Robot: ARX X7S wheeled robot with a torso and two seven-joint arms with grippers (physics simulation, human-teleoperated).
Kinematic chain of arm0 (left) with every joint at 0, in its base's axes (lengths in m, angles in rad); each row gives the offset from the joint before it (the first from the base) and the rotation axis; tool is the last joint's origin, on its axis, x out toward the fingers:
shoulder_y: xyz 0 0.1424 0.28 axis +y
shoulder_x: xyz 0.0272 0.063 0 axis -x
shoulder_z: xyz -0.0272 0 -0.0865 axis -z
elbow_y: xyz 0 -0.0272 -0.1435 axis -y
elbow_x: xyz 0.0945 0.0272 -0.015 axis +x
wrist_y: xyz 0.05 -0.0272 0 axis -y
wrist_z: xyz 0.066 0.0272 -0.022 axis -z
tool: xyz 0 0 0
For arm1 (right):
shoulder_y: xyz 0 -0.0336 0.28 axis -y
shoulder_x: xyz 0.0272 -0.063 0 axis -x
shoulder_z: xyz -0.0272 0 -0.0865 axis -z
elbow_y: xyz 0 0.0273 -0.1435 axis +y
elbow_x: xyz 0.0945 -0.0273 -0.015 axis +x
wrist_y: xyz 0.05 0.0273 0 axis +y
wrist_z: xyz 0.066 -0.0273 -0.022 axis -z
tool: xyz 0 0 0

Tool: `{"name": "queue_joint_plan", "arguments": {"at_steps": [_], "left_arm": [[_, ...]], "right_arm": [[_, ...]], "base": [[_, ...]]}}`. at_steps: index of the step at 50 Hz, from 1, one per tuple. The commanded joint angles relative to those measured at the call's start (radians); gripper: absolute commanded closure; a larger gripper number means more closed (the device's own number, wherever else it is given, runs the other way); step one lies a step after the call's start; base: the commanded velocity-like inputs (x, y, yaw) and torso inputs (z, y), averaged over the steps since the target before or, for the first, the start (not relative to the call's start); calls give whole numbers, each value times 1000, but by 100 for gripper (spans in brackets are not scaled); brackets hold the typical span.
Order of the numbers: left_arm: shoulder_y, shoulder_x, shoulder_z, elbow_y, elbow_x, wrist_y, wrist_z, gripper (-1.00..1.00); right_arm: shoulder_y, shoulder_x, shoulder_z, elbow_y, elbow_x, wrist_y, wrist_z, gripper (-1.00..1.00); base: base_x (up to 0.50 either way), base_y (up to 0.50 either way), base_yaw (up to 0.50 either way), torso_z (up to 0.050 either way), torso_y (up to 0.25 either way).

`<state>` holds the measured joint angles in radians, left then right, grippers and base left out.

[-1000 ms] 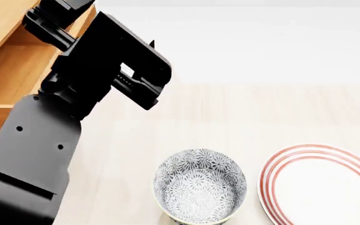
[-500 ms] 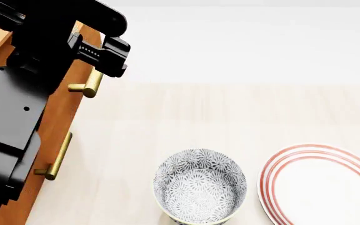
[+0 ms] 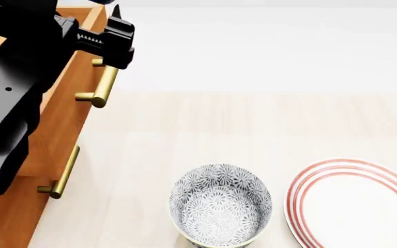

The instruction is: Open the top drawer of the cabinet.

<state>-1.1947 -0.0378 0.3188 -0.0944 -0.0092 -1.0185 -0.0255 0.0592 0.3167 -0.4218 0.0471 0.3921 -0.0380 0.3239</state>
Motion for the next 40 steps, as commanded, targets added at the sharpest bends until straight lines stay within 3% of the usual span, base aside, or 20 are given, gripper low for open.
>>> {"name": "queue_joint_plan", "arguments": {"at_steps": [1,24,31,40], "left_arm": [[-38,26,-58,9,-106,-76,-39,-100],[-69,24,-126,-74,-250,-85,-210,-100],[-95,35,-200,-85,-409,-144,-283,-100],[-123,32,-215,-94,-545,-176,-384,-100]], "right_arm": [[2,-17,19,0,-21,4,-18,-100],[2,-14,12,5,-16,1,-18,-100],[5,-16,10,17,-17,-5,-20,-100],[5,-13,9,12,-16,-3,-15,-100]], "base": [[0,0,0,0,0],[0,0,0,0,0],[0,0,0,0,0],[0,0,0,0,0]]}}
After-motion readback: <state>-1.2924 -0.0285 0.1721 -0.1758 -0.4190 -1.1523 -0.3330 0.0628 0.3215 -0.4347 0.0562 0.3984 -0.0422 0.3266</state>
